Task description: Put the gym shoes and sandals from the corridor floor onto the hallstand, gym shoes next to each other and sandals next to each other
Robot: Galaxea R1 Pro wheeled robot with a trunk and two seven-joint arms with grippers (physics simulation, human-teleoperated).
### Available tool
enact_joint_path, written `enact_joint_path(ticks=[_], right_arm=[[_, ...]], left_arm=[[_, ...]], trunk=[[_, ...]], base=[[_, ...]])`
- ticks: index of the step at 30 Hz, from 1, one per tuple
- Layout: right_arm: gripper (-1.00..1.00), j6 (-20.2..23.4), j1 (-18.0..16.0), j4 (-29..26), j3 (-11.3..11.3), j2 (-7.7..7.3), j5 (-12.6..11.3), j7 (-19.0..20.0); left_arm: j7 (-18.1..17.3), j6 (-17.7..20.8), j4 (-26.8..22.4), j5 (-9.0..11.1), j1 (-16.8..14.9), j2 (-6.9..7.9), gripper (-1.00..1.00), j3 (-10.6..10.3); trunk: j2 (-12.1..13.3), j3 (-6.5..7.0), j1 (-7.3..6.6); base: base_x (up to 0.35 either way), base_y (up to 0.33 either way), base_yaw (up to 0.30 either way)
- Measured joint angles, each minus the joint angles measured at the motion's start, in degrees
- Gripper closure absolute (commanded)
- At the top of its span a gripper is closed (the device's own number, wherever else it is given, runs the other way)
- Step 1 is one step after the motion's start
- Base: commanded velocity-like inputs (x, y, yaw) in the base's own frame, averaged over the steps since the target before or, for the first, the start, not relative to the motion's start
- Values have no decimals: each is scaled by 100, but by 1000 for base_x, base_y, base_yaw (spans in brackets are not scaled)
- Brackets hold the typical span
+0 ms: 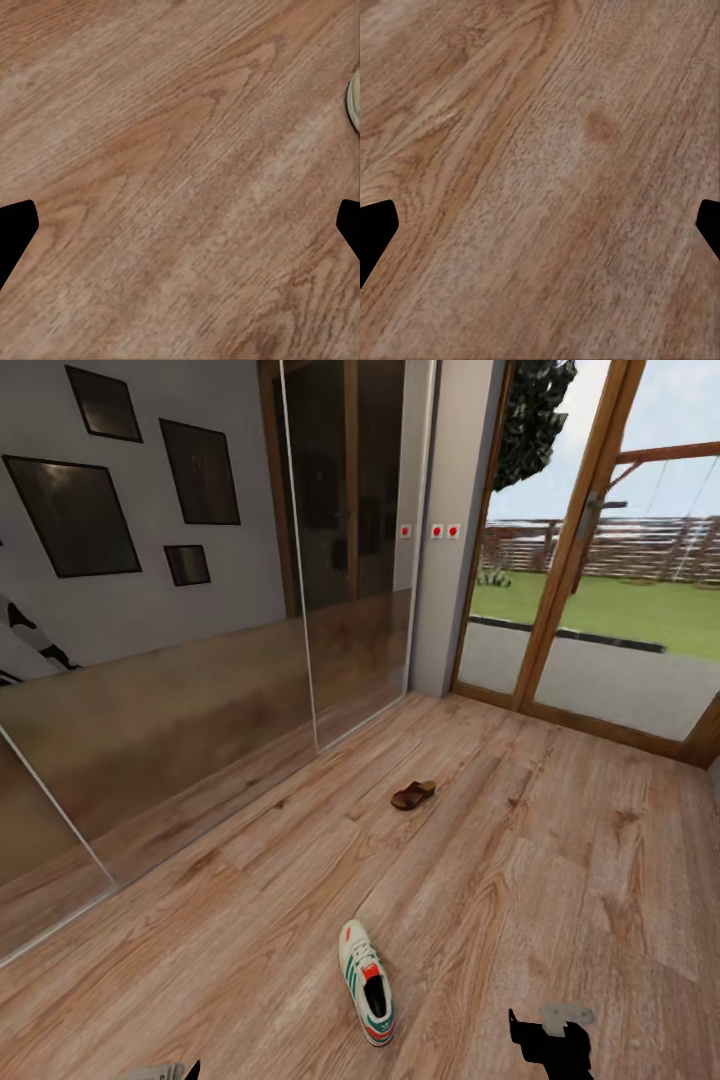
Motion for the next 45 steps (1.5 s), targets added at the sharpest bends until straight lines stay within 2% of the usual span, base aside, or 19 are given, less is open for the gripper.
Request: enact_joint_path(ticks=[11,45], right_arm=[[-100,-1,0,4,0,0,0,-1],[-100,1,0,7,-1,0,0,0]], left_arm=[[0,0,1,0,0,0,-100,0],[0,1,-1,-1,0,0,-100,1]], trunk=[[0,0,0],[0,0,-1]], base=[[0,-210,0],[6,-31,0]])
